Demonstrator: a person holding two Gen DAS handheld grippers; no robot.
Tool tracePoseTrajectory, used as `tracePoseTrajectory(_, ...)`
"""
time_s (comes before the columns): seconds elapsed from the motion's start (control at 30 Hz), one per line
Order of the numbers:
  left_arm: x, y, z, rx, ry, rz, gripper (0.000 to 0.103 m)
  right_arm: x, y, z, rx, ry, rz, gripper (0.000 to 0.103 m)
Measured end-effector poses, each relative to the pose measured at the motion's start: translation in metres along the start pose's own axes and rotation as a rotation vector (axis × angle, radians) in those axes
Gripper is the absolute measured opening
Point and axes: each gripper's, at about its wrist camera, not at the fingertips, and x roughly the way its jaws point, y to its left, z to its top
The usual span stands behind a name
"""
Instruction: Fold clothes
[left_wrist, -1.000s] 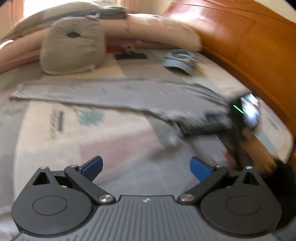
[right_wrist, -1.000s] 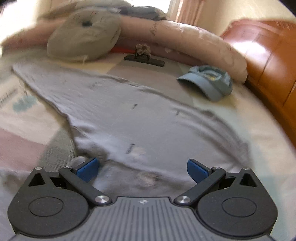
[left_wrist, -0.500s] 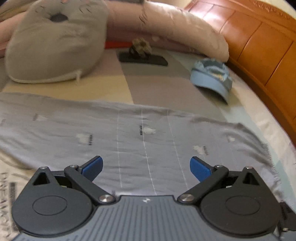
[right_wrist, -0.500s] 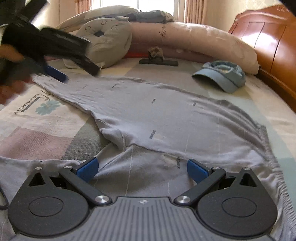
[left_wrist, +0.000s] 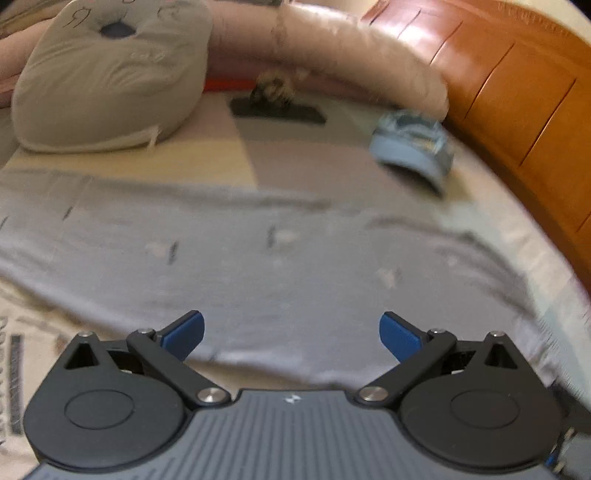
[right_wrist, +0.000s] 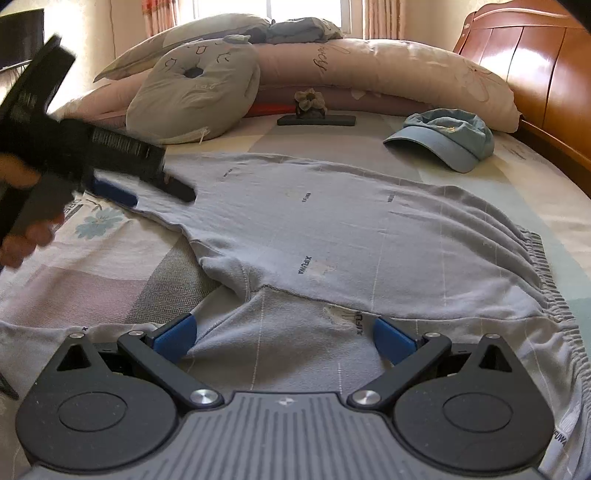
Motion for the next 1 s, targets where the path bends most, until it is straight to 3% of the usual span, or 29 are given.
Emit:
tracePoseTrajectory(0.1, 0.020, -0.006, -0.001, -0.019, 0.049, -0.037, 0.101, 0.001, -0.001, 0.000, 0.001, 0.000, 0.001, 0.103)
tracePoseTrajectory(0.3, 0.023, -0.019, -0.016, 0.047, 0.097, 0.002, 0.101, 0.002, -0.002, 0.001, -0.001, 0.005, 0.004, 0.103)
tracePoseTrajectory(0.4, 0.005, -0.019, -0.014, 0.027, 0.135, 0.017, 0.101, 0.001, -0.003, 0.002, -0.003, 0.011, 0.008, 0.103)
tracePoseTrajectory(0.5, -0.030, -0.021, -0.010, 0.018, 0.095, 0.063, 0.101, 0.000, -0.004, 0.003, 0.003, 0.017, 0.013, 0.103)
tracePoseTrajectory(0.63, -0.077, -0.025, -0.016, -0.016, 0.062, 0.063, 0.101, -0.003, -0.005, 0.004, 0.016, 0.017, 0.029, 0.103)
tracePoseTrajectory(0.87, -0.145, -0.045, -0.080, -0.018, 0.066, 0.093, 0.101, -0.016, -0.007, 0.001, 0.050, -0.020, 0.100, 0.103)
tracePoseTrajectory(1.0, -0.167, -0.055, -0.128, -0.066, 0.076, 0.042, 0.101, -0.024, -0.008, -0.001, 0.069, -0.042, 0.135, 0.103)
